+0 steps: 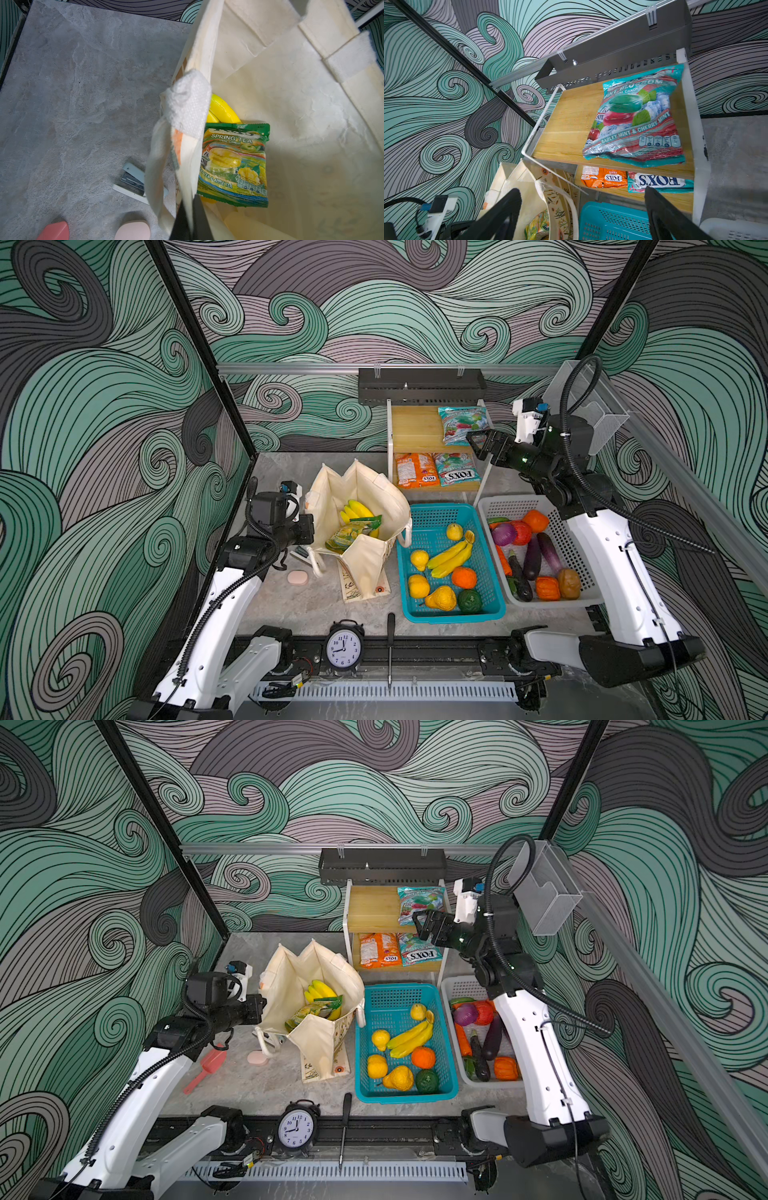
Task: Place the food into the grocery bag and tie it
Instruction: 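Raise the right gripper out of the tote toward the teal Fox's mint bag, then grasp the teal Fox's Mint Blossom bag on the shelf with the right gripper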
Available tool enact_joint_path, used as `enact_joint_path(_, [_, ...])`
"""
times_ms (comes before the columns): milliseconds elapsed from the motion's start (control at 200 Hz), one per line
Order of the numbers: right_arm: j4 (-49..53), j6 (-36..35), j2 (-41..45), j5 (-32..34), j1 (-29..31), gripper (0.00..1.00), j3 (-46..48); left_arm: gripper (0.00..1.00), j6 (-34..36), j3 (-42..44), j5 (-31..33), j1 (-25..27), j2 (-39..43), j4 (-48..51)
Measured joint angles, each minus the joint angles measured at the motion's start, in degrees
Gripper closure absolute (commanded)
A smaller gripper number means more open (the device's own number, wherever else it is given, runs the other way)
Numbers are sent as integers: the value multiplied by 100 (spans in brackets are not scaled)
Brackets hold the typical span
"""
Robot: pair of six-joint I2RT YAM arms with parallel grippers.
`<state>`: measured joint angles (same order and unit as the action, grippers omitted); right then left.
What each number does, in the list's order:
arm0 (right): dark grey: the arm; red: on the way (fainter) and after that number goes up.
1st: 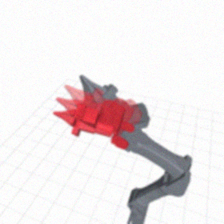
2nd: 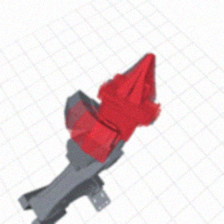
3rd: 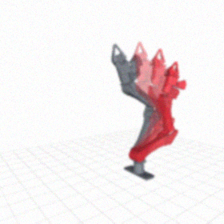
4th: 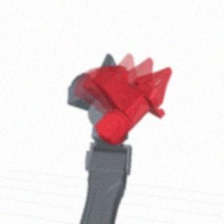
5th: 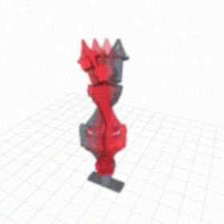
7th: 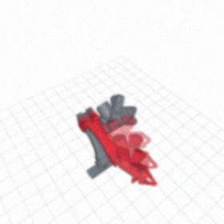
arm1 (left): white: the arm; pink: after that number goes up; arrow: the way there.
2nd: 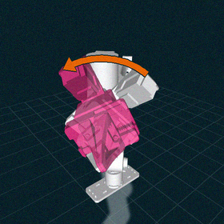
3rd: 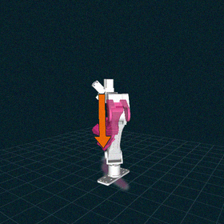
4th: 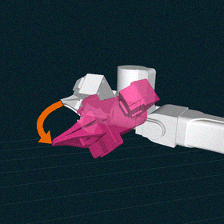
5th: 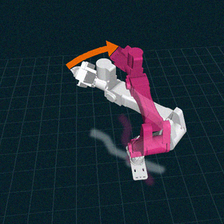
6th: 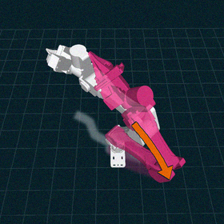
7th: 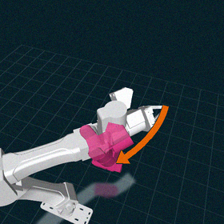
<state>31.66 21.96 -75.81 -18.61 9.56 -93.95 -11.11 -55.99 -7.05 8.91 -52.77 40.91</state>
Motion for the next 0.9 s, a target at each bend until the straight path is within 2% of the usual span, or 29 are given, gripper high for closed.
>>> enact_joint_path(220, [39,44,-424,-72,-326,10,-26,100,0,0,0,0,0,0])
enact_joint_path(675, [22,17,-546,83,-367,16,-188,100,2,0,0,0,-2,2])
enact_joint_path(901, [-55,-42,-960,61,-369,18,-568,100,2,0,0,0,-2,2])
